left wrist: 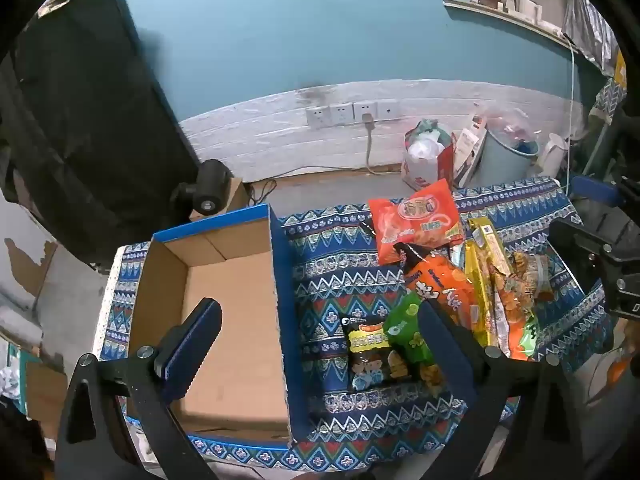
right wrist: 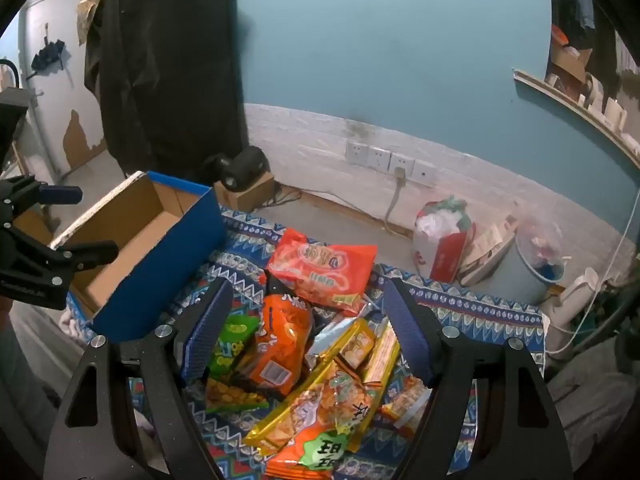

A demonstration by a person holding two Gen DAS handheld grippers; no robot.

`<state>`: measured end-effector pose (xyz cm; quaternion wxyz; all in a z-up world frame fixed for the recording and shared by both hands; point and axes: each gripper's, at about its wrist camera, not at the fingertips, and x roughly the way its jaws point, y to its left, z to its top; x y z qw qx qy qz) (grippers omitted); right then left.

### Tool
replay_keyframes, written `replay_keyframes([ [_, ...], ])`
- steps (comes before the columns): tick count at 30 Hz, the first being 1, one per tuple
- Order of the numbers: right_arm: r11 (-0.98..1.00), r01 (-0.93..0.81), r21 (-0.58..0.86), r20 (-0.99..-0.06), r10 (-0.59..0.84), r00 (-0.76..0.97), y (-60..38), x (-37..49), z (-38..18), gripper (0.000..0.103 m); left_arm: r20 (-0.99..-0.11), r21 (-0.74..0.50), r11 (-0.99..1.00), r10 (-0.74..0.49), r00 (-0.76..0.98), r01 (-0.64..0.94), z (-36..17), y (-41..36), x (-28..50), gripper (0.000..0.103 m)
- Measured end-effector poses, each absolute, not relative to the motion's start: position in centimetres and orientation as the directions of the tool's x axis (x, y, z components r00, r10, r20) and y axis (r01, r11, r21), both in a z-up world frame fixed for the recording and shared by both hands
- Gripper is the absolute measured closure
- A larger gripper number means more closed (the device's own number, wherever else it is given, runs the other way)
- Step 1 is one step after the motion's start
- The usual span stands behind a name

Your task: Organize snacks

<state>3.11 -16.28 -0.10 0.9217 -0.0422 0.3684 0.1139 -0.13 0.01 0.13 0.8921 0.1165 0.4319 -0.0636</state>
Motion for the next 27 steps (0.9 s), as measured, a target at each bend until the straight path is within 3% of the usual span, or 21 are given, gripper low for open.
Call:
replay_keyframes([
  [27,0.963,-0.267,0.028,-0.686,0.213,0.696,-15.75,2.74,-0.01,0.027,-0.795,0.13,0.968,-0.028,0.606,0.214,-0.16,0.31,-0.3,0.004],
])
